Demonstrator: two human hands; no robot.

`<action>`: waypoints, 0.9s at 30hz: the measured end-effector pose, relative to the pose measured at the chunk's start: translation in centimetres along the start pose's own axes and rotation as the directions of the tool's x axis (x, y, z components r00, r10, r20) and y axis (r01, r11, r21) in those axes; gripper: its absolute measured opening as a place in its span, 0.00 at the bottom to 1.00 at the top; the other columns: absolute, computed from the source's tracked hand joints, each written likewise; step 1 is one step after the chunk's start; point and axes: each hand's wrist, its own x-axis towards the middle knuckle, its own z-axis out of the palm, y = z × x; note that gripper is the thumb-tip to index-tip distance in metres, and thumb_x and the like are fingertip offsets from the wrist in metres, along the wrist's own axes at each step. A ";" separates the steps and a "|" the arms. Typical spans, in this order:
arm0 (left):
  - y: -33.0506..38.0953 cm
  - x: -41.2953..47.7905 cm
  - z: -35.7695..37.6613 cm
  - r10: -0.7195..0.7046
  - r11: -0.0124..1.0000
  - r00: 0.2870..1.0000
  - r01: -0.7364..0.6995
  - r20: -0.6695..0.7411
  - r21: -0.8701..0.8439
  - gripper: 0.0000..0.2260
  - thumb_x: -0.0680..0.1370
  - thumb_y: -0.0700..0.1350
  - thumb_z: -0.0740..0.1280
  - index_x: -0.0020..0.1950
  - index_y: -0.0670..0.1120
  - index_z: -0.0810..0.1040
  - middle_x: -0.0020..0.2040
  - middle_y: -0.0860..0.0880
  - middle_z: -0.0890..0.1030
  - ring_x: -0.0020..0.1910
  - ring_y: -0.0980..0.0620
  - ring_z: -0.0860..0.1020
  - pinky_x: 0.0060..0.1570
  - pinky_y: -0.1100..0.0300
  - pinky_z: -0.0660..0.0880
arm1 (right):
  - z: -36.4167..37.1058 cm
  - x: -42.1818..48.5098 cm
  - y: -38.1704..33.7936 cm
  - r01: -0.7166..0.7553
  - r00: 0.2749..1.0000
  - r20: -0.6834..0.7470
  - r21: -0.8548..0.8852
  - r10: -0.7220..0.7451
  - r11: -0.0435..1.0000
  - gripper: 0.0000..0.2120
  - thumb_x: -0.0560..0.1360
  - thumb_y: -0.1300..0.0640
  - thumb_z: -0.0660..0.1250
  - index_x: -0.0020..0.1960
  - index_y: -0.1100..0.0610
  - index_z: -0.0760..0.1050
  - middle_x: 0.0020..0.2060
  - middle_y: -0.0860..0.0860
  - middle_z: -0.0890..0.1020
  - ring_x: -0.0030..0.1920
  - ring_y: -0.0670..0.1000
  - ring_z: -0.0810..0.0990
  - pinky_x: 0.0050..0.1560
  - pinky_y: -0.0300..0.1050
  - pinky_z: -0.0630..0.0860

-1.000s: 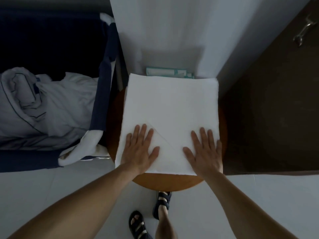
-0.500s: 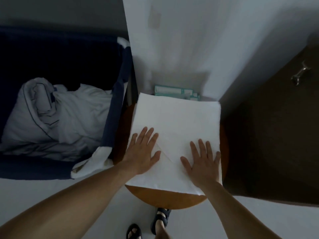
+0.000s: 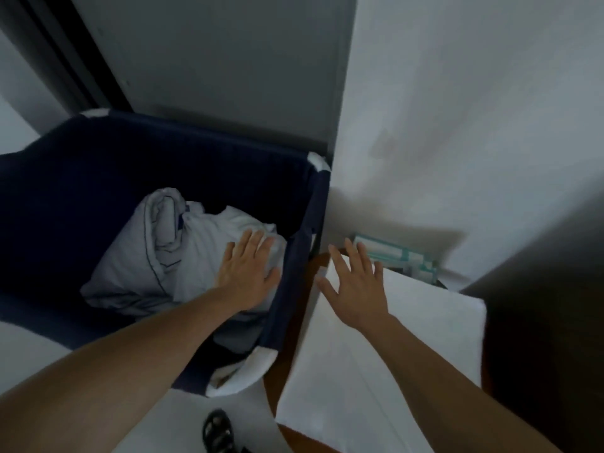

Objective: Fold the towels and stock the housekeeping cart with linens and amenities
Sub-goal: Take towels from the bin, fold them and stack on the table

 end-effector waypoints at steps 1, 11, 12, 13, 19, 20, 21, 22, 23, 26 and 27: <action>-2.0 0.4 -0.2 -0.025 1.000 1.000 0.025 0.000 -0.009 0.31 0.81 0.61 0.52 0.80 0.48 0.49 0.81 0.47 0.48 0.80 0.47 0.45 0.76 0.46 0.47 | 0.2 1.5 -1.4 0.022 1.000 0.002 -0.001 -0.022 1.000 0.39 0.74 0.27 0.33 0.80 0.44 0.45 0.81 0.51 0.44 0.80 0.54 0.37 0.77 0.64 0.43; -22.9 10.4 3.5 -0.093 0.993 0.985 0.102 0.144 -0.052 0.32 0.82 0.62 0.49 0.81 0.47 0.48 0.81 0.47 0.48 0.80 0.46 0.46 0.77 0.44 0.49 | 8.1 17.3 -15.3 -0.005 0.983 0.182 0.037 -0.001 0.999 0.38 0.77 0.30 0.48 0.80 0.46 0.44 0.80 0.50 0.45 0.79 0.54 0.39 0.76 0.63 0.47; -24.6 11.6 4.3 -0.090 0.993 0.983 0.101 0.162 -0.061 0.32 0.82 0.62 0.49 0.81 0.47 0.48 0.81 0.47 0.48 0.80 0.46 0.46 0.77 0.44 0.49 | 9.6 18.9 -16.2 -0.031 0.975 0.220 0.037 0.022 0.999 0.38 0.77 0.30 0.50 0.80 0.46 0.43 0.80 0.50 0.44 0.79 0.54 0.39 0.76 0.63 0.47; -26.1 12.7 5.3 -0.092 0.992 0.980 0.105 0.176 -0.067 0.32 0.82 0.62 0.49 0.81 0.47 0.48 0.81 0.47 0.48 0.80 0.46 0.46 0.76 0.44 0.49 | 11.2 20.6 -17.1 -0.054 0.966 0.254 0.038 0.042 0.998 0.39 0.77 0.30 0.51 0.80 0.46 0.43 0.80 0.49 0.44 0.79 0.55 0.40 0.76 0.63 0.48; -33.4 18.1 12.5 -0.054 0.990 0.968 0.084 0.244 -0.113 0.37 0.75 0.64 0.41 0.81 0.47 0.48 0.81 0.46 0.49 0.80 0.47 0.47 0.76 0.47 0.49 | 22.9 29.4 -20.1 -0.189 0.900 0.416 0.105 0.129 0.976 0.43 0.75 0.30 0.57 0.80 0.45 0.40 0.80 0.48 0.40 0.79 0.54 0.37 0.76 0.66 0.45; -34.2 18.8 14.1 -0.041 0.989 0.967 0.075 0.252 -0.127 0.38 0.75 0.65 0.41 0.81 0.47 0.48 0.81 0.46 0.49 0.79 0.47 0.47 0.76 0.47 0.49 | 25.1 30.5 -20.2 -0.220 0.886 0.439 0.112 0.151 0.969 0.45 0.75 0.30 0.59 0.80 0.45 0.39 0.80 0.48 0.40 0.79 0.54 0.37 0.76 0.66 0.45; -35.0 19.4 15.8 -0.023 0.988 0.965 0.062 0.263 -0.141 0.38 0.75 0.65 0.41 0.81 0.47 0.48 0.81 0.46 0.49 0.79 0.47 0.47 0.76 0.47 0.49 | 27.4 31.4 -20.3 -0.254 0.867 0.466 0.110 0.176 0.961 0.46 0.74 0.30 0.60 0.80 0.45 0.38 0.80 0.48 0.40 0.79 0.54 0.37 0.76 0.66 0.46; -35.7 20.0 17.4 -0.006 0.986 0.961 0.051 0.276 -0.156 0.37 0.75 0.65 0.42 0.81 0.46 0.48 0.81 0.46 0.49 0.79 0.47 0.47 0.76 0.47 0.48 | 29.5 32.1 -20.3 -0.287 0.846 0.493 0.100 0.203 0.953 0.48 0.73 0.30 0.62 0.80 0.46 0.38 0.80 0.49 0.40 0.79 0.54 0.37 0.75 0.67 0.47; -36.3 20.5 19.0 0.006 0.984 0.958 0.045 0.287 -0.170 0.37 0.76 0.64 0.44 0.81 0.46 0.49 0.81 0.46 0.49 0.79 0.47 0.46 0.76 0.46 0.48 | 31.6 32.7 -20.3 -0.313 0.826 0.516 0.085 0.228 0.946 0.50 0.72 0.29 0.63 0.80 0.46 0.37 0.80 0.49 0.39 0.79 0.55 0.37 0.75 0.67 0.47; -37.2 21.7 23.1 0.020 0.977 0.954 0.045 0.299 -0.207 0.35 0.78 0.63 0.47 0.81 0.46 0.50 0.81 0.45 0.51 0.79 0.46 0.47 0.76 0.46 0.49 | 36.5 34.0 -20.5 -0.361 0.781 0.560 0.046 0.275 0.931 0.56 0.68 0.29 0.68 0.79 0.46 0.34 0.79 0.51 0.36 0.78 0.57 0.37 0.73 0.71 0.48; -37.3 21.9 24.3 0.025 0.975 0.951 0.044 0.308 -0.216 0.35 0.78 0.63 0.47 0.81 0.46 0.50 0.81 0.45 0.51 0.79 0.46 0.47 0.75 0.47 0.49 | 37.9 34.3 -20.6 -0.372 0.771 0.566 0.029 0.291 0.928 0.58 0.67 0.29 0.69 0.79 0.46 0.32 0.79 0.51 0.34 0.78 0.58 0.36 0.72 0.72 0.49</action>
